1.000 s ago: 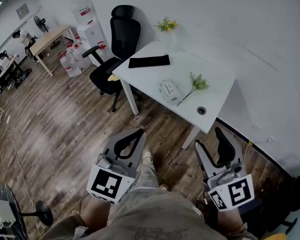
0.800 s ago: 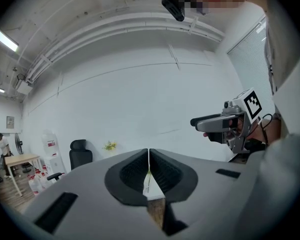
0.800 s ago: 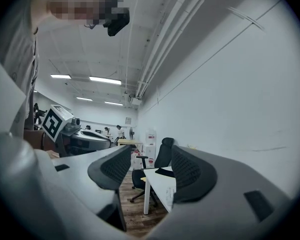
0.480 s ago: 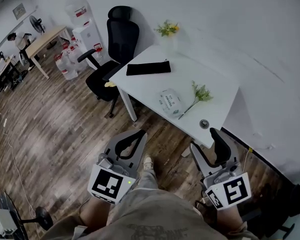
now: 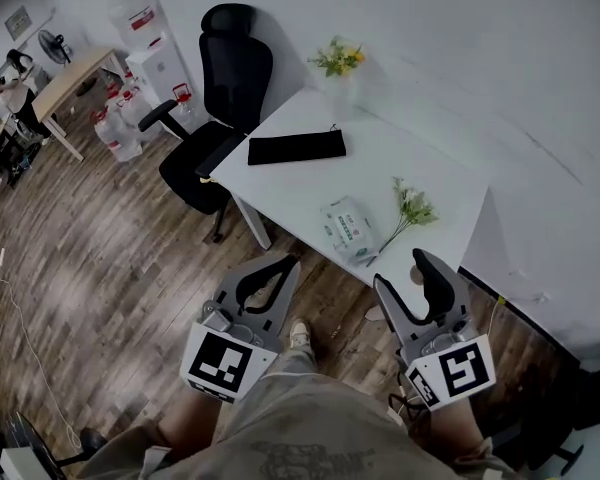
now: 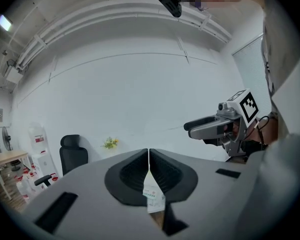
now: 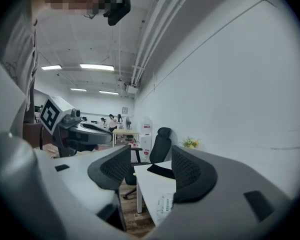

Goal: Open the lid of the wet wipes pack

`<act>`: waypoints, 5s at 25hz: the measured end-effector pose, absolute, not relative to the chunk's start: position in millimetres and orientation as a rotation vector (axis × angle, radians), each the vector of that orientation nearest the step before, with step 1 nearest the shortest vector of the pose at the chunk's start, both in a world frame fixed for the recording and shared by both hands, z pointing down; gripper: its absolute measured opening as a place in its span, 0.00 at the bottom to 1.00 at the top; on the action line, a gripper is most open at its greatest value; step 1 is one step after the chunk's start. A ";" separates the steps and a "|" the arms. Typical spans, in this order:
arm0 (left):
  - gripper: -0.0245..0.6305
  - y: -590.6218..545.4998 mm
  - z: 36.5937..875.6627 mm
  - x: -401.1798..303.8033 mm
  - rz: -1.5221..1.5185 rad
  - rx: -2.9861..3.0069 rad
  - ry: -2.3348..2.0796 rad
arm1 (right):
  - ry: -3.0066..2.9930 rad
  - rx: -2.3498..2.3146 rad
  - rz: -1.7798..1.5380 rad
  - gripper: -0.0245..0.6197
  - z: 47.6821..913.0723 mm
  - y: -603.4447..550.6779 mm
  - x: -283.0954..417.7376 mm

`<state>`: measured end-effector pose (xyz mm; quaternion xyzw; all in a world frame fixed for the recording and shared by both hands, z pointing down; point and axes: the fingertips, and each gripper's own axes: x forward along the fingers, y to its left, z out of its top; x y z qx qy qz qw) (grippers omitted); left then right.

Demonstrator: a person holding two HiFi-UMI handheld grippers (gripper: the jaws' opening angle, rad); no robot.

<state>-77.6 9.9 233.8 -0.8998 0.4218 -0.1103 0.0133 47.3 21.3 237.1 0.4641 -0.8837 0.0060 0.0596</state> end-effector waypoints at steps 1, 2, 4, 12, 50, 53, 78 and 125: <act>0.07 -1.1 235.1 -81.2 -0.350 -2.808 1.300 | -2.667 1.405 0.027 0.43 239.1 9.6 42.4; 0.07 -12.2 236.9 -84.7 -0.359 -2.812 1.283 | -2.659 1.404 0.034 0.43 241.1 -2.2 37.7; 0.07 -34.4 241.8 -92.2 -0.380 -2.819 1.252 | -2.644 1.398 0.042 0.43 244.8 -24.9 28.2; 0.07 -103.3 255.1 -114.9 -0.410 -2.840 1.190 | -2.602 1.450 0.046 0.43 252.2 -90.8 6.6; 0.07 -185.2 492.7 -38.9 -0.954 -3.127 1.226 | -2.231 1.087 0.372 0.43 518.2 -181.4 23.7; 0.07 -183.1 524.1 -33.9 -1.026 -3.151 1.189 | -2.192 1.053 0.373 0.43 545.5 -180.6 17.4; 0.07 -175.0 649.5 -15.4 -1.258 -3.298 1.138 | -2.153 1.058 0.361 0.23 611.3 -175.6 6.0; 0.07 -205.4 541.3 -25.6 -1.160 -3.111 1.214 | -2.259 1.358 0.540 0.10 482.0 -221.1 89.0</act>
